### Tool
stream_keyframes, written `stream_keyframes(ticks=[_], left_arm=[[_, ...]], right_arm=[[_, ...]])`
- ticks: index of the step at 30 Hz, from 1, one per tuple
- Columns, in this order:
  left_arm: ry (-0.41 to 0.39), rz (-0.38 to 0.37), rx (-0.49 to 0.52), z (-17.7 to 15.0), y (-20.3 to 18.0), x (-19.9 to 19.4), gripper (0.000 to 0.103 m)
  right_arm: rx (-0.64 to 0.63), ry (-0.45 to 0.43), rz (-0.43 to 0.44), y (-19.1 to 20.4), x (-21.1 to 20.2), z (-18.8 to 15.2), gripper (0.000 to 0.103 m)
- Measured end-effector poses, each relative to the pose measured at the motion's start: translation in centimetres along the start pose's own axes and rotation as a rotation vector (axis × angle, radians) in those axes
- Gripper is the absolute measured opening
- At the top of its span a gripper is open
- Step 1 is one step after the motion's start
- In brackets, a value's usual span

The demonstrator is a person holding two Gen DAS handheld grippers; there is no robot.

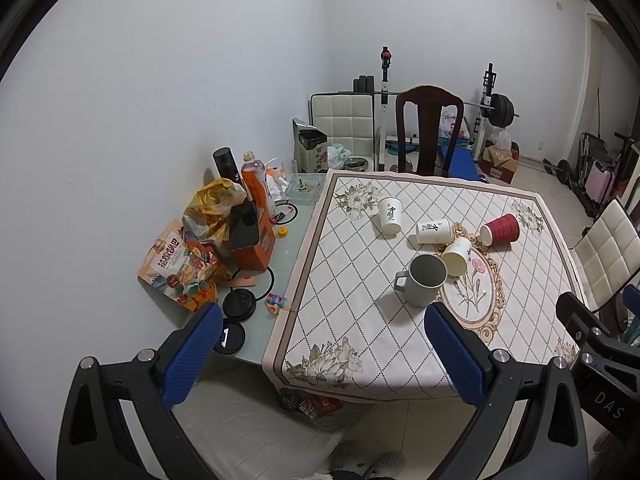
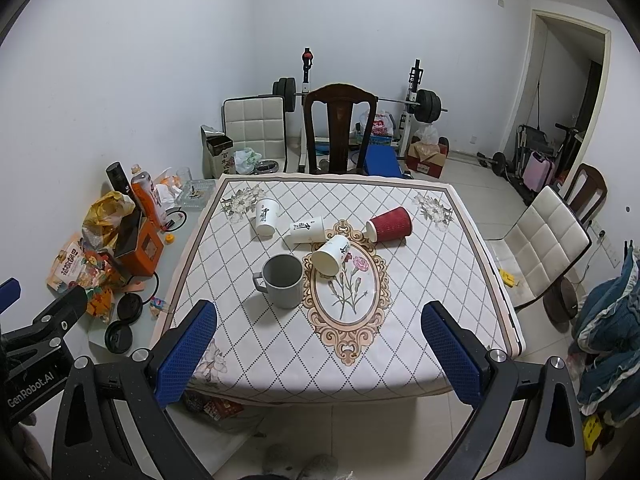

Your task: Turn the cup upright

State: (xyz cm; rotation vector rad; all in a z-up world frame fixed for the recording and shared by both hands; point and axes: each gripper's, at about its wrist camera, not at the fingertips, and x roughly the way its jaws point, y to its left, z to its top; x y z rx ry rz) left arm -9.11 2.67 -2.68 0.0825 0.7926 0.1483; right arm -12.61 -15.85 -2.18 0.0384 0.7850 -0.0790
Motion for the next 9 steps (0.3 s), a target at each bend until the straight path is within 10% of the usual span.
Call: stream_keyframes(ticks=[9], left_arm=[[0.0, -0.002, -0.001, 0.09, 0.1, -0.08, 0.103]], right_arm=[[0.005, 0.008, 0.005, 0.15, 0.01, 0.04, 0.103]])
